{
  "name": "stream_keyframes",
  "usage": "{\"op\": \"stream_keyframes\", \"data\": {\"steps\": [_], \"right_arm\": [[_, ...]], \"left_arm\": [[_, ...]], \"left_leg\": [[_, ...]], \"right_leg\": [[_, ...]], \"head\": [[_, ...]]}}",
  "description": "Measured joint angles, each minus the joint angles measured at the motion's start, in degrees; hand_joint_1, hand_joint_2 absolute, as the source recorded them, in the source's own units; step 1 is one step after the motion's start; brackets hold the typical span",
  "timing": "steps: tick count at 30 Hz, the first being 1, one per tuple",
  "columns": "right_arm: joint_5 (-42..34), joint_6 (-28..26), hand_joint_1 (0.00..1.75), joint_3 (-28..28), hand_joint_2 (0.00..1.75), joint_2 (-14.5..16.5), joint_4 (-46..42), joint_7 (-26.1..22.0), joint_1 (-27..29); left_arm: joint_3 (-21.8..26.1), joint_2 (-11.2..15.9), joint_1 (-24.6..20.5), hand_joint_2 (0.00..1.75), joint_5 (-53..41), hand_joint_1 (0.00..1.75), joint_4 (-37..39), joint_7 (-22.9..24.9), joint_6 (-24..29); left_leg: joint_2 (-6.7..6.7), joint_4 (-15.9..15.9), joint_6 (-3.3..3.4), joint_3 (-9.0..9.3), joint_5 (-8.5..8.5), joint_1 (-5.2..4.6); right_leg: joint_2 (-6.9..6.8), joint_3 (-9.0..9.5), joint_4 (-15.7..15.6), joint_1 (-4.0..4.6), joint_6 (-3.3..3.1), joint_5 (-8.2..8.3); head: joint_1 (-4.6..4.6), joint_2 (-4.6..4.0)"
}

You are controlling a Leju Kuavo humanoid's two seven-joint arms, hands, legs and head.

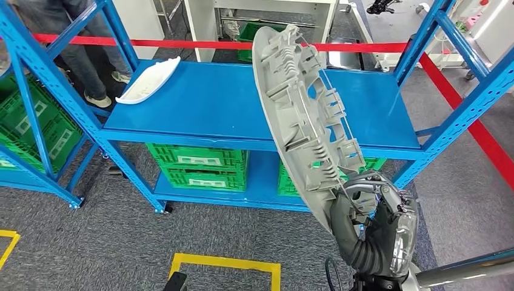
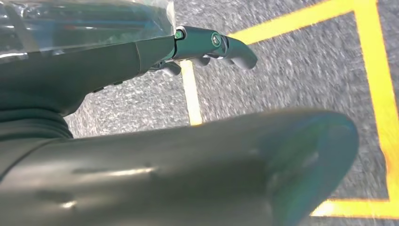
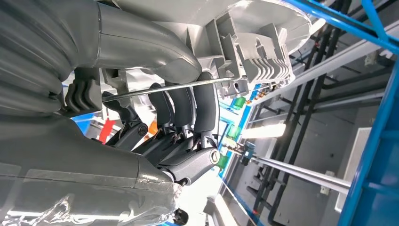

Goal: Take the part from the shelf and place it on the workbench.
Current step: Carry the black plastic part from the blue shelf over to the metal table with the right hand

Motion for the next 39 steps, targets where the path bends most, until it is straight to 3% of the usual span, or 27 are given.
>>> {"op": "stream_keyframes", "data": {"steps": [1, 2, 3, 4, 6, 8, 9, 11, 12, 14, 16, 18, 20, 22, 24, 25, 27, 28, 29, 30, 32, 33, 34, 35, 36, 37, 39], "right_arm": [[0.0, -0.01, 1.75, -0.01, 1.75, -0.03, 0.01, 0.04, 0.07], [0.01, -0.01, 1.75, -0.01, 1.75, -0.05, 0.02, 0.07, 0.15], [0.02, -0.01, 1.75, -0.01, 1.75, -0.08, 0.03, 0.09, 0.2], [0.04, -0.01, 1.75, -0.02, 1.75, -0.09, 0.03, 0.09, 0.22], [0.11, -0.01, 1.75, -0.11, 1.75, -0.1, 0.02, 0.1, 0.21], [0.19, -0.01, 1.75, -0.34, 1.75, -0.1, -0.01, 0.13, 0.26], [0.22, -0.01, 1.75, -0.49, 1.75, -0.1, -0.02, 0.14, 0.3], [0.27, 0.0, 1.75, -0.73, 1.75, -0.1, -0.01, 0.15, 0.45], [0.28, 0.01, 1.75, -0.83, 1.75, -0.09, -0.01, 0.15, 0.49], [0.28, 0.02, 1.75, -0.99, 1.75, -0.08, -0.01, 0.17, 0.6], [0.28, 0.02, 1.75, -1.08, 1.75, -0.08, -0.01, 0.19, 0.69], [0.28, 0.02, 1.75, -1.1, 1.75, -0.08, -0.01, 0.19, 0.7], [0.28, 0.02, 1.75, -1.14, 1.75, -0.08, -0.01, 0.18, 0.75], [0.28, 0.02, 1.75, -1.23, 1.75, -0.07, -0.01, 0.18, 0.93], [0.3, 0.02, 1.75, -1.33, 1.75, -0.06, -0.02, 0.19, 1.06], [0.3, 0.02, 1.75, -1.35, 1.75, -0.05, -0.02, 0.2, 1.07], [0.28, 0.01, 1.75, -1.39, 1.75, -0.07, -0.03, 0.28, 1.11], [0.25, 0.01, 1.75, -1.45, 1.75, -0.08, -0.03, 0.37, 1.14], [0.21, 0.0, 1.75, -1.57, 1.75, -0.1, -0.03, 0.46, 1.17], [0.13, 0.0, 1.75, -1.75, 1.75, -0.14, -0.03, 0.56, 1.2], [-0.06, -0.01, 1.75, -2.15, 1.75, -0.25, -0.02, 0.74, 1.27], [-0.18, -0.01, 1.75, -2.34, 1.75, -0.34, -0.01, 0.84, 1.32], [-0.29, -0.01, 1.75, -2.52, 1.75, -0.44, -0.01, 0.94, 1.36], [-0.43, -0.01, 1.75, -2.71, 1.75, -0.51, -0.01, 1.04, 1.38], [-0.57, -0.01, 1.75, -2.9, 1.75, -0.57, -0.01, 1.13, 1.39], [-0.75, -0.01, 1.75, -3.12, 1.75, -0.59, -0.01, 1.19, 1.37], [-1.09, -0.01, 1.75, -3.62, 1.75, -0.61, -0.01, 1.21, 1.23]], "left_arm": [[0.0, -0.01, 0.0, 1.75, 0.01, 0.0, 0.0, 0.03, -0.01], [-0.01, -0.02, 0.01, 1.75, 0.0, 0.0, 0.0, 0.04, -0.02], [-0.01, -0.04, 0.01, 1.75, 0.0, 0.0, 0.0, 0.06, -0.03], [-0.02, -0.05, 0.02, 1.75, 0.0, 0.0, 0.0, 0.09, -0.02], [-0.01, -0.07, 0.01, 1.75, 0.01, 0.0, 0.0, 0.15, 0.04], [-0.01, -0.1, 0.02, 1.75, 0.04, 0.0, 0.0, 0.19, 0.11], [-0.01, -0.11, 0.03, 1.75, 0.07, 0.0, 0.0, 0.2, 0.15], [-0.02, -0.07, 0.08, 1.75, 0.13, 0.0, 0.01, 0.2, 0.22], [-0.02, -0.04, 0.13, 1.75, 0.15, 0.0, 0.01, 0.21, 0.27], [-0.02, 0.01, 0.22, 1.75, 0.17, 0.0, 0.02, 0.21, 0.35], [-0.02, -0.01, 0.27, 1.75, 0.17, 0.0, 0.02, 0.22, 0.38], [-0.02, -0.01, 0.27, 1.75, 0.17, 0.0, 0.02, 0.22, 0.38], [-0.02, 0.01, 0.25, 1.75, 0.17, 0.0, 0.02, 0.22, 0.38], [-0.02, 0.05, 0.15, 1.75, 0.17, 0.0, 0.02, 0.22, 0.39], [-0.02, 0.08, -0.03, 1.75, 0.17, 0.0, 0.02, 0.19, 0.42], [-0.02, 0.08, -0.1, 1.75, 0.17, 0.0, 0.02, 0.16, 0.43], [-0.02, 0.03, 0.0, 1.75, 0.17, 0.0, 0.01, 0.13, 0.45], [-0.02, 0.01, 0.06, 1.75, 0.15, 0.0, 0.0, 0.13, 0.48], [-0.02, -0.02, 0.09, 1.75, 0.11, 0.0, 0.0, 0.14, 0.55], [-0.02, -0.04, 0.07, 1.75, 0.07, 0.0, 0.0, 0.15, 0.68], [-0.02, -0.04, 0.01, 1.75, 0.0, 0.0, 0.0, 0.23, 0.95], [-0.03, -0.08, 0.01, 1.75, -0.01, 0.0, 0.0, 0.32, 1.05], [-0.04, -0.12, 0.01, 1.75, -0.02, 0.0, 0.0, 0.45, 1.11], [-0.05, -0.18, 0.0, 1.75, -0.02, 0.0, 0.0, 0.62, 1.19], [-0.06, -0.24, -0.03, 1.75, -0.02, 0.0, -0.01, 0.77, 1.31], [-0.07, -0.32, -0.09, 1.75, -0.02, 0.0, -0.04, 0.9, 1.48], [-0.07, -0.55, -0.21, 1.75, -0.01, 0.0, -0.16, 1.03, 1.94]], "left_leg": [[0.02, 0.16, 0.12, -0.9, 0.65, -0.11], [0.02, 0.34, 0.17, -1.82, 1.24, -0.23], [0.03, 0.62, 0.17, -2.78, 1.78, -0.33], [0.03, 0.99, 0.11, -3.76, 2.25, -0.4], [-0.01, 1.91, -0.14, -5.55, 2.98, -0.52], [-0.05, 2.65, -0.62, -6.73, 3.71, -0.61], [-0.05, 2.81, -0.94, -7.1, 4.16, -0.58], [-0.09, 2.89, -1.6, -7.59, 4.88, -0.42], [-0.14, 3.33, -1.96, -7.97, 4.14, -0.37], [-0.24, 6.92, -2.7, -9.16, -0.29, -0.15], [-0.26, 10.92, -3.17, -10.17, -4.35, 0.08], [-0.26, 12.03, -3.26, -10.42, -5.16, 0.14], [-0.26, 15.48, -3.47, -10.94, -6.5, 0.25], [-0.31, 13.04, -3.55, -5.83, -4.8, 0.46], [-0.46, 4.01, -3.05, 1.71, -2.95, 0.38], [-0.53, 1.69, -2.68, 3.02, -3.71, 0.21], [-0.46, 0.57, -1.77, 2.78, -3.32, 0.05], [-0.35, 0.43, -1.3, 2.29, -2.65, 0.07], [-0.22, 0.27, -0.78, 1.65, -1.89, 0.12], [-0.09, 0.13, -0.39, 0.96, -1.11, 0.18], [-0.03, 0.22, 0.09, -0.63, 0.24, -0.07], [-0.03, 0.33, 0.16, -1.49, 0.88, -0.21], [-0.02, 0.51, 0.2, -2.42, 1.48, -0.34], [-0.02, 0.79, 0.2, -3.45, 2.06, -0.47], [-0.03, 1.13, 0.16, -4.45, 2.57, -0.57], [-0.04, 1.53, 0.09, -5.37, 3.03, -0.62], [-0.1, 2.25, -0.24, -6.78, 3.88, -0.83]], "right_leg": [[0.0, -0.6, 3.84, 0.0, 0.1, -2.1], [0.0, -0.75, 6.81, 0.01, 0.16, -2.85], [0.01, -0.18, 8.18, 0.03, 0.15, -2.27], [0.0, 1.32, 7.41, 0.07, 0.02, -0.82], [-0.04, 6.85, 0.7, 0.29, -0.59, 1.08], [-0.11, 11.81, -6.79, 0.63, -1.28, 0.2], [-0.11, 12.84, -8.73, 0.82, -1.55, -0.39], [-0.13, 12.33, -9.26, 0.85, -2.19, 0.26], [-0.18, 11.85, -9.36, 0.73, -2.6, 0.81], [-0.34, 10.67, -9.5, 0.39, -3.29, 2.1], [-0.37, 9.85, -9.45, 0.36, -3.52, 2.8], [-0.37, 9.67, -9.43, 0.37, -3.52, 2.95], [-0.39, 8.93, -9.33, 0.38, -3.48, 3.48], [-0.35, 6.0, -8.46, 0.32, -2.96, 5.18], [-0.36, 3.44, -7.55, 0.31, -2.12, 6.87], [-0.41, 3.14, -7.51, 0.31, -1.77, 7.39], [-0.44, 2.76, -7.87, 0.19, -1.01, 8.48], [-0.39, 2.44, -7.82, 0.11, -0.66, 8.19], [-0.34, 1.93, -6.97, 0.07, -0.35, 6.77], [-0.29, 1.21, -4.93, 0.04, -0.13, 4.24], [-0.27, -0.25, 1.77, 0.02, 0.12, -1.47], [-0.27, -0.65, 5.24, 0.03, 0.19, -2.94], [-0.26, -0.48, 7.47, 0.06, 0.18, -2.97], [-0.26, 0.48, 8.12, 0.12, 0.06, -1.96], [-0.27, 2.43, 6.52, 0.21, -0.22, -0.37], [-0.27, 5.32, 3.16, 0.37, -0.64, 0.74], [-0.31, 11.41, -5.38, 0.77, -1.48, 0.33]], "head": [[0.19, 0.0], [0.3, 0.0], [0.36, 0.0], [0.41, 0.0], [0.49, 0.0], [0.47, 0.0], [0.49, 0.0], [0.59, 0.0], [0.63, 0.0], [0.37, 0.0], [0.02, 0.0], [0.0, 0.0], [-0.06, 0.0], [-0.33, 0.0], [-0.63, 0.0], [-0.72, 0.0], [-0.73, 0.0], [-0.68, 0.0], [-0.5, 0.0], [-0.23, 0.0], [0.29, 0.0], [0.45, 0.0], [0.52, 0.0], [0.57, 0.0], [0.62, 0.0], [0.64, 0.0], [0.7, 0.0]]}}
